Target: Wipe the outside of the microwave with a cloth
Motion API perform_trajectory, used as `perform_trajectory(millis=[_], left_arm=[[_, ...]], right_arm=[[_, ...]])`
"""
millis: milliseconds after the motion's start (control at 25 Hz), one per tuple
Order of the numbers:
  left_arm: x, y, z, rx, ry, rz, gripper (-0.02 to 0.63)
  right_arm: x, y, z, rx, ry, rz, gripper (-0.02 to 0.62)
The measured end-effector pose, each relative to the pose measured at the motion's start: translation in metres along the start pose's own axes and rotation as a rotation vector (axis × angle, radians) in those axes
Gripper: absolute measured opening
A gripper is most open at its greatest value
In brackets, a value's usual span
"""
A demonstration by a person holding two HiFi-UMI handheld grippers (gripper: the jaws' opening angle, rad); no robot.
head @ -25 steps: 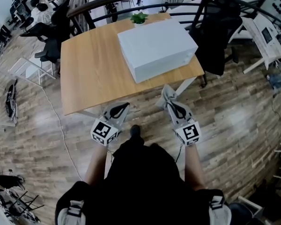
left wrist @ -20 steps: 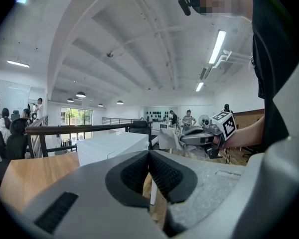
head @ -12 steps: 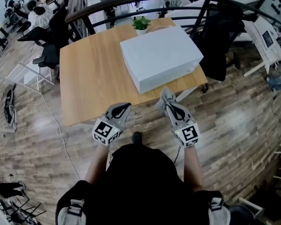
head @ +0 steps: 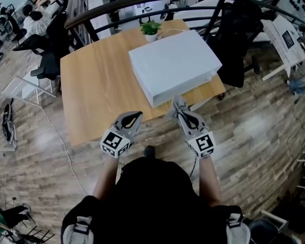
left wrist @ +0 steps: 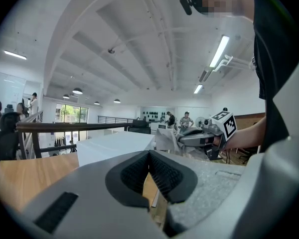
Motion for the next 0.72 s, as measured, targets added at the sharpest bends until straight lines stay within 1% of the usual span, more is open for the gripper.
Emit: perform_trajectory(millis=[160, 440, 720], left_arm=[[0.000, -0.014, -0.001, -0.008, 0.000, -0.002, 0.003], [0.000, -0.037, 0.000, -0.033, -0.002, 0.006, 0.003], [-0.002, -0.039, -0.007, -0.018, -0.008, 0.005, 0.003]], right_arm=[[0.004, -0.005, 0.017, 0.009, -0.018, -0.010, 0.012], [0.010, -0.014, 0.044, 0.017, -0.016, -0.020, 0.012], [0.005, -0.018, 0.053, 0.036, -0.033, -0.006, 0.012]])
Point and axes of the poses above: the fingertips, and each gripper's own axes: z forward along the fingers, y to its right, x out of its top, the point moved 6 cm from there along -z, backward along the fingers
